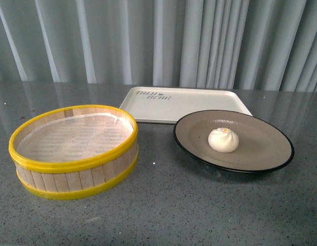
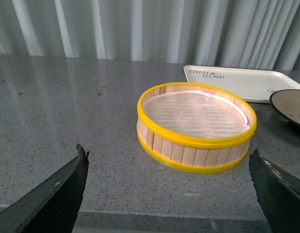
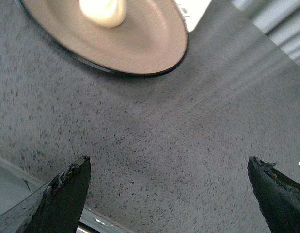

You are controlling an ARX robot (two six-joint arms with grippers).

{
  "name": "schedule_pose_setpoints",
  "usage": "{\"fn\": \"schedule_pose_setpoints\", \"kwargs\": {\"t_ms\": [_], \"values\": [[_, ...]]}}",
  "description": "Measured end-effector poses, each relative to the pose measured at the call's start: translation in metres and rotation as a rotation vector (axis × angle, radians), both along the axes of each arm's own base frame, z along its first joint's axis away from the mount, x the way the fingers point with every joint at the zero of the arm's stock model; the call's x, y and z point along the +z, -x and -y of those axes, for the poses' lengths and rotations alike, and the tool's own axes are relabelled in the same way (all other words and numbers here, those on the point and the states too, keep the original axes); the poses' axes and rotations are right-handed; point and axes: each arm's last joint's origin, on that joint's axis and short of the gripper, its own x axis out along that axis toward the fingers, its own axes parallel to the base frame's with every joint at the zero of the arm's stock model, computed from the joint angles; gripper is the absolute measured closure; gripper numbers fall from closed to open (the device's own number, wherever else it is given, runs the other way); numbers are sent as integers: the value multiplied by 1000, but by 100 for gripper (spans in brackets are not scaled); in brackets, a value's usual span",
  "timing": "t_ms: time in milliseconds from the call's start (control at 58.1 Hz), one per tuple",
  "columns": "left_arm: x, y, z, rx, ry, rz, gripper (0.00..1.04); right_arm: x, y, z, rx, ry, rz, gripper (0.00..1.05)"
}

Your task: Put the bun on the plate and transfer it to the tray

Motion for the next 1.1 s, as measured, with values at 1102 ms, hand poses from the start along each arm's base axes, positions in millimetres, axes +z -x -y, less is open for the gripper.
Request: {"fn": "schedule_pose_setpoints", "kwargs": {"t_ms": [1102], "values": [[0, 0, 0, 0, 0, 0, 7, -30, -102, -45, 604, 618, -33, 8]]}}
